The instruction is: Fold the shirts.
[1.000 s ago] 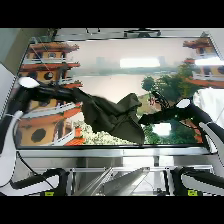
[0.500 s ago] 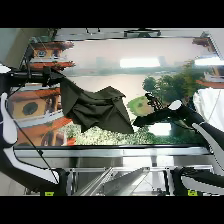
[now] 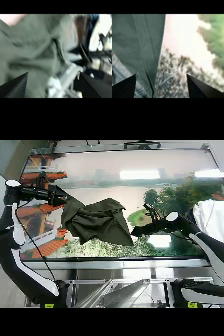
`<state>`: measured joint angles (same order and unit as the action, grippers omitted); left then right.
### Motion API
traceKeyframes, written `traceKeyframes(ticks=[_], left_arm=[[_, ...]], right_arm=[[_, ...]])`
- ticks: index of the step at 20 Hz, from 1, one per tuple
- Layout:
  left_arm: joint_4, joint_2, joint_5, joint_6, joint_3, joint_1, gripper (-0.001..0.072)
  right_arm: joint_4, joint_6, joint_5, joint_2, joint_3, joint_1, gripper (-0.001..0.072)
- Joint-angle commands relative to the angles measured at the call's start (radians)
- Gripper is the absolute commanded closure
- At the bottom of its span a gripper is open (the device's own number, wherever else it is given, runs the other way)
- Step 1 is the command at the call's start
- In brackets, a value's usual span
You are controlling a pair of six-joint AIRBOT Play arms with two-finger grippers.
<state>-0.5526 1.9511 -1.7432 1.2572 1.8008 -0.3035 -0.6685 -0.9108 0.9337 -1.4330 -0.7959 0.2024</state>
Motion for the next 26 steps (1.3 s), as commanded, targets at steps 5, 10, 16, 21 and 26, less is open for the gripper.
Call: traceKeyframes(ticks=[5,10,16,21,26], left_arm=[[-0.008,-0.394,-0.004,-0.117,-0.637,0.074,0.0003],[-0.019,-0.679,0.101,-0.184,-1.091,0.075,0.0002],[0.073,-0.77,0.291,-0.29,-1.266,0.076,0.0526],[-0.058,-0.959,0.417,-0.079,-1.266,0.084,0.0699],[-0.492,-1.288,0.66,0.288,-1.268,0.32,0.0569]], right_arm=[[-0.002,0.026,0.043,-0.087,-0.082,0.084,0.0036],[-0.001,0.025,0.048,-0.1,-0.083,0.126,0.0037],[-0.001,0.025,0.08,-0.1,-0.083,0.128,0.0037],[-0.001,0.025,0.08,-0.1,-0.083,0.129,0.0037],[-0.001,0.025,0.08,-0.1,-0.083,0.129,0.0037]])
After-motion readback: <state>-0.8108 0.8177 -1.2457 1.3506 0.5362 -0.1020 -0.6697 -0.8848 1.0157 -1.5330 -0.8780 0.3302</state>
